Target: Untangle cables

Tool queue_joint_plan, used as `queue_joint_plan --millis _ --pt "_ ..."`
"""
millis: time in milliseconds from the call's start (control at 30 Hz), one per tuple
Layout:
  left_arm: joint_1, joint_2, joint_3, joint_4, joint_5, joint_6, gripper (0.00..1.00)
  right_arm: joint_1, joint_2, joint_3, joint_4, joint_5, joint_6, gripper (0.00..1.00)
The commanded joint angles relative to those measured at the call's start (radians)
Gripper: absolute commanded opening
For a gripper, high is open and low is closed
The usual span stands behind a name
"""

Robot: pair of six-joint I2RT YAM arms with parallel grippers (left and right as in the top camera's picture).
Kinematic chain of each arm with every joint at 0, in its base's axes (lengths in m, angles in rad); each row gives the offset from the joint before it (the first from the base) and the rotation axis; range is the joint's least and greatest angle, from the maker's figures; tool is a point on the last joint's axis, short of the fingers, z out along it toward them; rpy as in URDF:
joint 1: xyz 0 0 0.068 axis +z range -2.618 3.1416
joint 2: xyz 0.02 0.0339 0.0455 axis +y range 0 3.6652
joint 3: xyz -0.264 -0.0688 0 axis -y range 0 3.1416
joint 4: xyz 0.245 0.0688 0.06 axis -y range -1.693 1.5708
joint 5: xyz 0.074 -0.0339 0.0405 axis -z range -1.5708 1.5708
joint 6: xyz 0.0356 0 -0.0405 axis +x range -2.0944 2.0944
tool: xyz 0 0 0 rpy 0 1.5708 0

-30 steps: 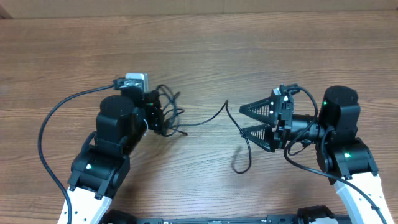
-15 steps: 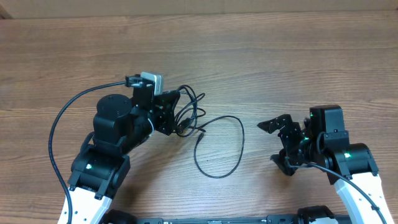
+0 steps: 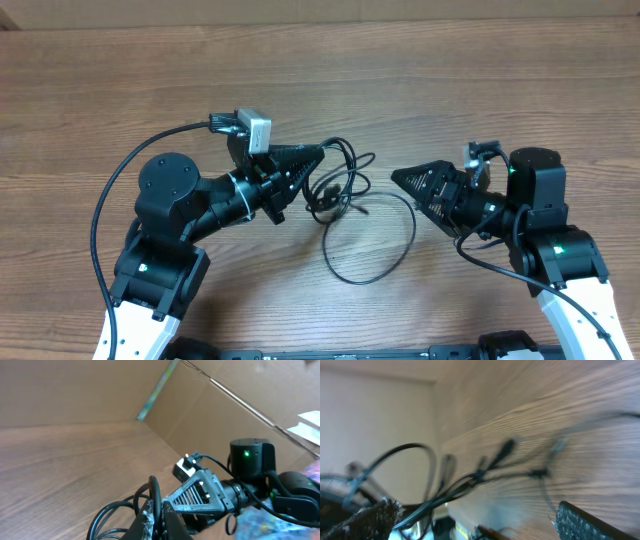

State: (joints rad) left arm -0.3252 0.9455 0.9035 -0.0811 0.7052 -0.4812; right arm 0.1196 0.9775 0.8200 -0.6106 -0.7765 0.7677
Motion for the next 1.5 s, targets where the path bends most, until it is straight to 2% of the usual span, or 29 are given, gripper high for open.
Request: queue_joint_plan --millis 0,267,667,867,1000,1133,1233,1267,1367,1467 --pt "0.005 -0.003 0.010 0.012 0.047 -0.060 0.04 0.005 -0.031 0.013 0.039 -0.147 -0.104 1.00" --pt "-0.008 -0.003 0.010 0.011 0.055 -0.126 0.04 0.005 -0.058 0.013 0.154 -0.237 -0.114 1.00" --pt "-0.115 0.011 0.010 0.024 0.013 -0.125 0.04 0.005 -0.058 0.013 0.180 -0.264 -0.114 1.00" --pt "-0.174 0.049 0.010 0.100 0.013 -0.129 0.04 0.005 -0.057 0.013 0.226 -0.332 -0.115 0.92" --pt "-0.211 0.090 0.010 0.195 0.013 -0.159 0.04 0.005 -0.057 0.013 0.273 -0.385 -0.116 0.84" --pt "-0.226 0.122 0.010 0.221 0.007 -0.164 0.04 0.005 -0.058 0.013 0.316 -0.429 -0.115 0.64" --pt "-0.232 0.148 0.010 0.227 0.001 -0.193 0.04 0.005 -0.057 0.013 0.321 -0.439 -0.115 0.54" --pt "-0.233 0.156 0.010 0.233 0.001 -0.201 0.04 0.005 -0.057 0.013 0.322 -0.438 -0.115 0.49" --pt "-0.245 0.174 0.010 0.250 0.001 -0.204 0.04 0.005 -0.057 0.013 0.321 -0.438 -0.115 0.25" --pt "-0.248 0.192 0.010 0.253 0.000 -0.204 0.04 0.005 -0.057 0.013 0.318 -0.438 -0.114 0.11"
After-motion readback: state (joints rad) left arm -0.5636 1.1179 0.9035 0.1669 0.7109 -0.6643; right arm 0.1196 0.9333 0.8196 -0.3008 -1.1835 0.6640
